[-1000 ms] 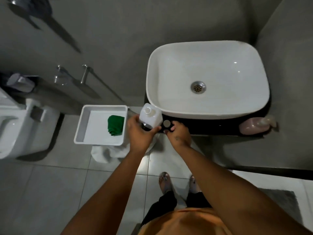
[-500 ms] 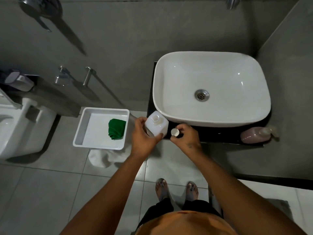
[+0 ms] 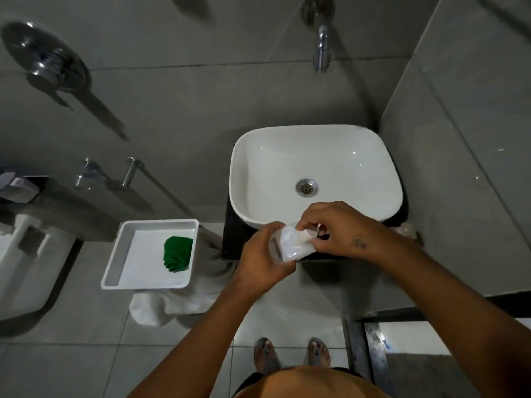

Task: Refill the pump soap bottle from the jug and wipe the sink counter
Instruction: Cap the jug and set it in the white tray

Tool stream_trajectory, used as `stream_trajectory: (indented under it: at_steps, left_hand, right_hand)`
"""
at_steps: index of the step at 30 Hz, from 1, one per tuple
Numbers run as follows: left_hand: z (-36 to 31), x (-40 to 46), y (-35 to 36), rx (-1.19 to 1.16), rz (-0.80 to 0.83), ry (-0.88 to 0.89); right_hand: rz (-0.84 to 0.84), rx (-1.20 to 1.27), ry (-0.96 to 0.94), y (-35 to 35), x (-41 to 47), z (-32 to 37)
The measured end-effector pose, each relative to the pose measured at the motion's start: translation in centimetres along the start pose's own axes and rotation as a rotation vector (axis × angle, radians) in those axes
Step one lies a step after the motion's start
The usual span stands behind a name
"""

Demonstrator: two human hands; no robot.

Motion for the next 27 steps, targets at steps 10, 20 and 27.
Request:
stream_trajectory:
  at_steps: [10, 20, 27]
  left_hand:
    - [-2.3, 0.4, 3.5, 0.042, -0.048, -0.029]
    - [-2.5, 0.3, 4.1, 0.030, -0.106, -0.030]
    - [-2.3, 0.9, 4.0, 0.129, -0.131, -0.040]
  right_hand:
    - [0.060, -0.192, 0.119, -1.4, -1.6, -2.4]
    - [0.054, -0.102, 0.175, -1.1, -2.2, -4.3]
    - [0.099, -0.359, 0.142, -1.2, -1.2, -4.8]
Point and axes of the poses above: each hand's wrist, its own x-axis towards the middle knuckle, its own y-axis out of the palm, z = x × y, the point moved 7 cm from there along x, towards the middle knuckle, and after that the axes turned 10 degrees about -y, right-handed, at the moved point
